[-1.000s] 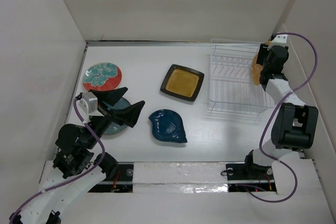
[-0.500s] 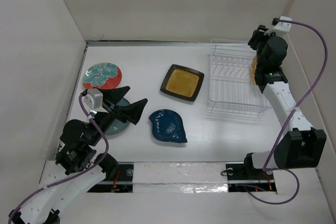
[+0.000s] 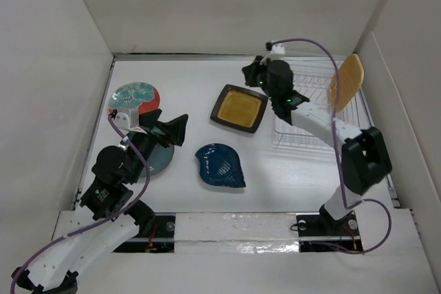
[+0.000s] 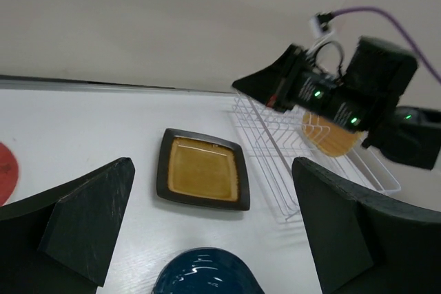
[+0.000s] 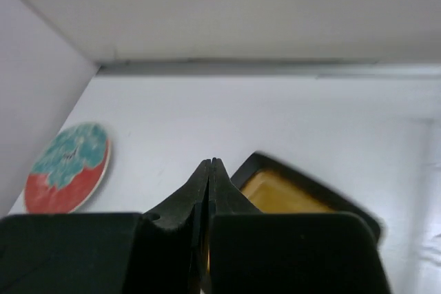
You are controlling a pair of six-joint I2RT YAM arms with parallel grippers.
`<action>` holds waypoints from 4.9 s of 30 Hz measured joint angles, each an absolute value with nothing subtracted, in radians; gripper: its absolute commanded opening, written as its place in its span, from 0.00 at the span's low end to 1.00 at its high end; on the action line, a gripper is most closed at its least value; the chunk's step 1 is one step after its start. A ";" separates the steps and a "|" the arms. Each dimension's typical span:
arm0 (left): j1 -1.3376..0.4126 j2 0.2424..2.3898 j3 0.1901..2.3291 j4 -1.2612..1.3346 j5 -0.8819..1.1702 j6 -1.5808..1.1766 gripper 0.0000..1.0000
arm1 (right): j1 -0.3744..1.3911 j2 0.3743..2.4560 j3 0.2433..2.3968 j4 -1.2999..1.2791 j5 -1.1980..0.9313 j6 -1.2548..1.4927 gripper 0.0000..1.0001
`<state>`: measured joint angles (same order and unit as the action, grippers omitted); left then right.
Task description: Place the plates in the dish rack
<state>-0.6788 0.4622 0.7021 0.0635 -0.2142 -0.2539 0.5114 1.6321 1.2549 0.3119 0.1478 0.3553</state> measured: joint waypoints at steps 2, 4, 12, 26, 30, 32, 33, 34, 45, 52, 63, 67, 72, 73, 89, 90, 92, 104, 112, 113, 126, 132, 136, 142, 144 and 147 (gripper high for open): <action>-0.679 0.453 0.700 0.065 -0.246 -0.253 0.99 | 0.577 1.740 1.306 0.313 0.128 0.410 0.09; -0.669 0.441 0.698 0.071 -0.264 -0.253 0.99 | 0.637 1.855 1.389 0.306 0.100 0.464 0.19; -0.639 0.468 0.698 0.085 -0.274 -0.253 0.99 | 0.827 2.214 1.751 0.260 -0.041 0.573 0.51; -0.639 0.546 0.698 0.070 -0.216 -0.241 0.99 | 0.924 2.340 1.761 0.183 -0.245 0.626 0.55; -0.639 0.546 0.698 0.070 -0.197 -0.236 0.99 | 0.924 2.363 1.748 0.192 -0.286 0.645 0.55; -0.639 0.546 0.698 0.070 -0.194 -0.233 0.99 | 0.923 2.383 1.747 0.195 -0.296 0.652 0.55; -0.639 0.546 0.698 0.070 -0.191 -0.233 0.99 | 0.923 2.393 1.747 0.194 -0.301 0.655 0.55; -0.639 0.546 0.698 0.070 -0.189 -0.233 0.99 | 0.924 2.403 1.747 0.191 -0.307 0.656 0.55; -0.639 0.546 0.698 0.070 -0.169 -0.233 0.98 | 0.940 2.431 1.748 0.208 -0.360 0.691 0.34; -0.639 0.544 0.698 0.071 -0.165 -0.232 0.96 | 0.939 2.432 1.737 0.240 -0.360 0.751 0.05; -0.639 0.521 0.698 0.081 -0.172 -0.241 0.30 | 0.944 2.318 1.602 0.276 -0.361 0.748 0.00; -0.639 0.513 0.698 0.085 -0.181 -0.233 0.00 | 0.944 2.253 1.528 0.271 -0.355 0.720 0.00; -0.639 0.499 0.698 0.085 -0.183 -0.233 0.04 | 0.944 2.199 1.470 0.268 -0.351 0.706 0.00; -0.639 0.493 0.698 0.086 -0.183 -0.232 0.18 | 0.944 2.191 1.466 0.266 -0.348 0.702 0.00; -0.639 0.400 0.686 0.109 -0.183 -0.233 0.67 | 0.794 1.900 1.350 0.329 -0.293 0.721 0.00; -0.639 0.393 0.685 0.111 -0.181 -0.233 0.63 | 0.773 1.869 1.334 0.326 -0.279 0.714 0.00; -0.639 0.390 0.685 0.118 -0.167 -0.233 0.39 | 0.723 1.800 1.300 0.307 -0.242 0.685 0.00; -0.639 0.397 0.684 0.124 -0.018 -0.249 0.51 | 0.266 1.361 1.288 -0.101 0.208 0.328 0.00; -0.639 0.376 0.685 0.123 0.034 -0.257 0.58 | 0.093 1.298 1.356 -0.201 0.510 0.068 0.00; -0.639 0.368 0.685 0.123 0.038 -0.258 0.58 | 0.077 1.299 1.357 -0.200 0.529 0.041 0.00; -0.639 0.289 0.685 0.123 0.056 -0.268 0.60 | -0.039 1.483 1.370 -0.098 0.591 -0.225 0.00; -0.639 0.283 0.685 0.123 0.056 -0.268 0.60 | -0.045 1.498 1.374 -0.097 0.571 -0.282 0.00; -0.639 0.283 0.685 0.123 0.056 -0.268 0.60 | -0.044 1.501 1.378 -0.088 0.562 -0.292 0.00; -0.639 0.283 0.685 0.123 0.056 -0.268 0.63 | -0.038 1.533 1.378 -0.048 0.561 -0.308 0.00; -0.639 0.283 0.685 0.123 0.056 -0.268 0.63 | -0.033 1.551 1.377 -0.037 0.560 -0.311 0.00; -0.639 0.283 0.685 0.123 0.055 -0.268 0.63 | -0.022 1.576 1.374 -0.036 0.560 -0.311 0.00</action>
<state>-0.6392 0.2832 0.6846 0.1230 0.0551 -0.2680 -0.0223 1.5764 1.3735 -0.0364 0.5598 -0.3115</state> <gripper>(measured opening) 0.626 0.079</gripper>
